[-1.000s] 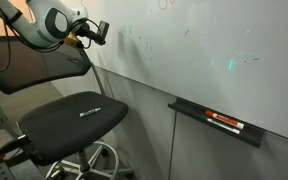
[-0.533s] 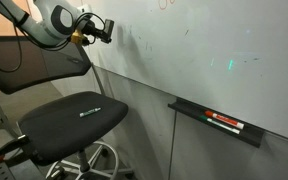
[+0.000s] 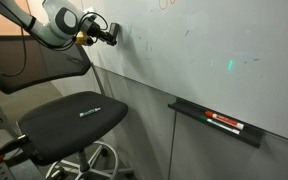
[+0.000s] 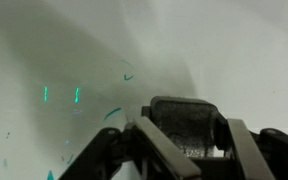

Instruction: Erase the i next to the v using the eraser on the chair

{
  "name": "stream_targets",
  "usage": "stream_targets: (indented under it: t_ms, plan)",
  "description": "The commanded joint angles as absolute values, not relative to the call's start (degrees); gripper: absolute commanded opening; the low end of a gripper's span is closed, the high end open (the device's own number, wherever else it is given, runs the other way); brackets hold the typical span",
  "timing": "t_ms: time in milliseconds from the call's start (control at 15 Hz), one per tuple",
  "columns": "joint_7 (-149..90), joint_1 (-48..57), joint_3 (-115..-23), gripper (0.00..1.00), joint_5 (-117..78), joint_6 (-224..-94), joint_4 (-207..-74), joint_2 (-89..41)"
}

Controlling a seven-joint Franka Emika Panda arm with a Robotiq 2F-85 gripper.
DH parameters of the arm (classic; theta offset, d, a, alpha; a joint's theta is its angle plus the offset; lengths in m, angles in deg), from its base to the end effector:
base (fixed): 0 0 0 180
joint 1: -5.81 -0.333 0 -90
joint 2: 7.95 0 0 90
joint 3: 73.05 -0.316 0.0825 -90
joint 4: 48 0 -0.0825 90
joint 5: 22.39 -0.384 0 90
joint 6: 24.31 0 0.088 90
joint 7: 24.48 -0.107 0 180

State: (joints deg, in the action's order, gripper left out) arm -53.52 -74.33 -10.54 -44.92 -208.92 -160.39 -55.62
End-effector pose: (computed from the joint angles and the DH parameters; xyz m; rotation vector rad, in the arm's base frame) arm 0.6014 0.2787 0.3497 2.6788 -0.1566 1.5189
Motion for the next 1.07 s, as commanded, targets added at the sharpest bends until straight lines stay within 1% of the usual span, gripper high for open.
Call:
stream_targets:
  t_ms: [0,267,600,1000]
  plan:
    - [-54.5,-73.4,-7.7,0.32,-45.7,-204.1,-155.8,-60.3]
    - [-55.1,-70.8,-7.6,0.32,-43.2,-198.0,-153.2,-60.8]
    - [-56.5,-65.6,-9.4,0.32,-39.0,-190.0,-149.4,-59.3]
    - [-60.8,-61.8,-11.1,0.32,-33.9,-181.8,-145.6,-57.7]
